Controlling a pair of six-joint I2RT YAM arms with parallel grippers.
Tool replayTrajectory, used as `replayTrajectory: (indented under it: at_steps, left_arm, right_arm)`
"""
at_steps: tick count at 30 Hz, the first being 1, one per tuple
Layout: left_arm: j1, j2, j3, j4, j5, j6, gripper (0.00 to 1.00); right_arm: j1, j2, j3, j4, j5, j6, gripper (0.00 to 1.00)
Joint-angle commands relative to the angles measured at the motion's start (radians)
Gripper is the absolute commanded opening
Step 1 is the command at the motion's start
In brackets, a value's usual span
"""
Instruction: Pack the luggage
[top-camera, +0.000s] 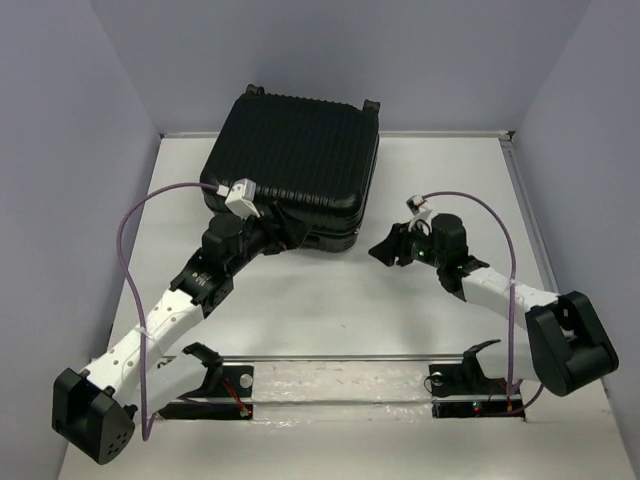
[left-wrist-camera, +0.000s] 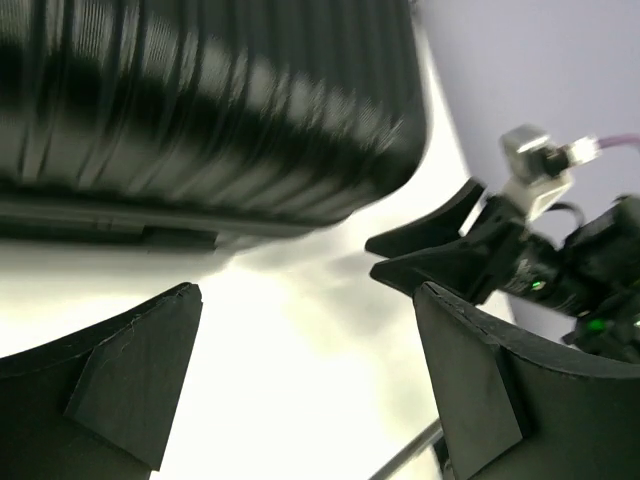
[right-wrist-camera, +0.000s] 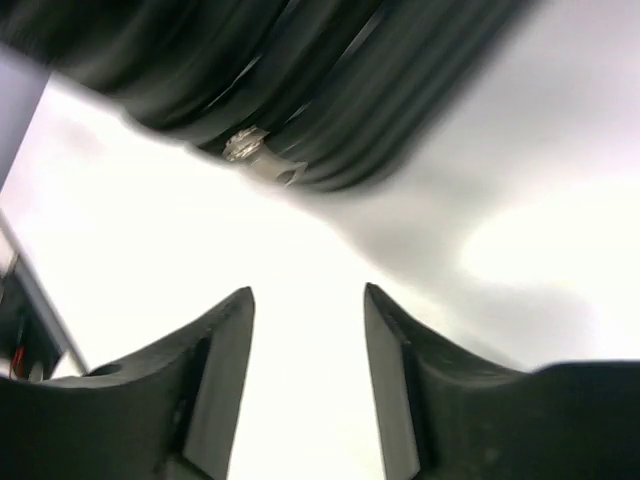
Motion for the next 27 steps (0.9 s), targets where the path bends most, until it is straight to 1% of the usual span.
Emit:
replayTrajectory:
  at_steps: [1, 6, 9, 13, 17, 18, 19, 22, 27]
  left_arm:
    - [-0.018, 0.003, -0.062, 0.050, 0.059, 0.021, 0.99]
    - [-0.042, 0.046, -0.067, 0.067, 0.060, 0.056, 0.99]
    - [-0.045, 0.064, -0.072, 0.074, 0.065, 0.064, 0.99]
    - [-0.048, 0.079, -0.079, 0.097, 0.060, 0.067, 0.99]
    - [-0.057, 0.127, -0.078, 0.148, 0.059, 0.059, 0.99]
    - [-0.060, 0.138, -0.075, 0.156, 0.057, 0.058, 0.99]
    - [-0.064, 0.157, -0.069, 0.171, 0.056, 0.056, 0.99]
    - [-0.068, 0.206, -0.046, 0.196, 0.046, 0.056, 0.99]
    - [-0.077, 0.269, -0.003, 0.222, 0.039, 0.053, 0.99]
  right_arm:
    - [0.114, 0.047, 0.013, 0.175, -0.057, -0.136, 0.57]
    - [0.136, 0.127, 0.062, 0.261, 0.050, -0.159, 0.57]
    - [0.136, 0.162, 0.108, 0.252, 0.098, -0.193, 0.57]
    - [0.136, 0.212, 0.171, 0.205, 0.118, -0.222, 0.54]
    - [0.136, 0.258, 0.199, 0.241, 0.086, -0.229, 0.46]
    - [0.145, 0.271, 0.200, 0.248, 0.087, -0.229, 0.43]
    - [0.145, 0.274, 0.202, 0.258, 0.089, -0.229, 0.38]
    - [0.145, 0.285, 0.192, 0.284, 0.092, -0.221, 0.28]
    - [0.154, 0.298, 0.159, 0.335, 0.116, -0.199, 0.27]
